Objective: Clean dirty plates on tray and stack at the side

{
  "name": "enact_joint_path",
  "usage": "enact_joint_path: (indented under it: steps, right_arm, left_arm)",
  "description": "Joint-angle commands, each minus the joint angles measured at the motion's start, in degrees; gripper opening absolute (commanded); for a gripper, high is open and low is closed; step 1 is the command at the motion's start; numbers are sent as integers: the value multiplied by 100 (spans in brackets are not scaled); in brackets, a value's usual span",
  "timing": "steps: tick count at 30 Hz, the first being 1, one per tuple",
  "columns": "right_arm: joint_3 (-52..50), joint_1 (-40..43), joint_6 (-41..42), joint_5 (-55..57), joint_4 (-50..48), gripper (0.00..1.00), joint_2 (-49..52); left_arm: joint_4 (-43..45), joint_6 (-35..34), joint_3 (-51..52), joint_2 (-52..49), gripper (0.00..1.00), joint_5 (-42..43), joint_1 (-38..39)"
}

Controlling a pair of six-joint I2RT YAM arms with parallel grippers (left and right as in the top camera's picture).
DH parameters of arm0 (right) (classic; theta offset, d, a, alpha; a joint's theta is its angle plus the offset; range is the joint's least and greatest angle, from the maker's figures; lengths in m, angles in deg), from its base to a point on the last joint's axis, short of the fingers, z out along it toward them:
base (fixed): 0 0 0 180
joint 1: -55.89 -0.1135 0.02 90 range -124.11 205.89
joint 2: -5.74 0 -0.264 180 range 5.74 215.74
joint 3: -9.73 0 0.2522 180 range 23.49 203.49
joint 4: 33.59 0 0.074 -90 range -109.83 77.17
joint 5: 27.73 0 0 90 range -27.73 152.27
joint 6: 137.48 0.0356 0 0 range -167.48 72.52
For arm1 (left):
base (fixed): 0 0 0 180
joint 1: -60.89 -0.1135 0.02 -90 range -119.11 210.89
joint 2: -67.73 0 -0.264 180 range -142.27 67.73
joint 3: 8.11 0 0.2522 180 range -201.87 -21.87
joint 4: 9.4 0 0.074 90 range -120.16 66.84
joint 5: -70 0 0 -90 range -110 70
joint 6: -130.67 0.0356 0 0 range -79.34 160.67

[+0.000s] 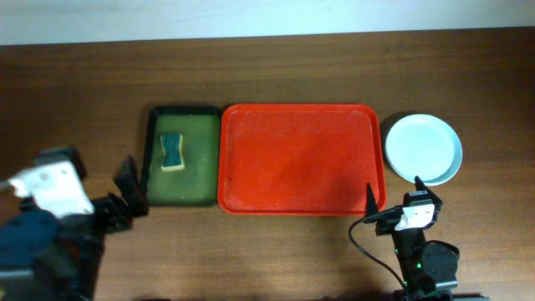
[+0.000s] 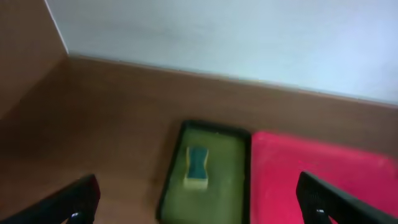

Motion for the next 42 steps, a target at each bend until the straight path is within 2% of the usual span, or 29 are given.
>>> enact_joint_path:
  steps: [1,5,10,12,17,19,21,25,27,29,31,33,42]
  right_arm:
    - [-31,22,44,-28,39,99,-37]
    - [-31,22,44,-28,39,99,-37]
    - [-31,22,44,-28,39,99,-37]
    - [-31,22,44,-28,39,99,-37]
    - [-31,22,44,-28,39,99,-37]
    - [-31,22,44,-28,39,99,-37]
    - [-31,22,44,-28,39,99,-37]
    - [-31,22,44,-28,39,99,-37]
    - [-31,22,44,-28,39,99,-37]
    - [-31,22,44,-28,39,99,-37]
    - [-31,22,44,-28,39,99,-37]
    - [-31,22,46,-28,39,99,-37]
    - [-31,22,44,-28,39,99,-37]
  left_arm:
    - [46,50,1484,903,99,-79,-2]
    - [868,50,3320,2308,99,-15,-2]
    - [3464,50,4852,3976,99,431,-2]
    - [4697,50,5049,4041,99,518,37]
    - [6175,50,5235,4041,99,527,326]
    - [7197,50,5880,4041,99,531,326]
    - [7823,50,6474,4041,99,527,323]
    - [7919,52,7243,4044,99,505,306]
    - [7589,52,7329,4044,99,520,236]
    - [7042,55,7329,4044,99,444,232]
    - [5744,55,7329,4044,99,20,162]
    - [5222,101,7329,4044,99,-76,15]
    - [5228,267,7329,4044,99,-42,-26]
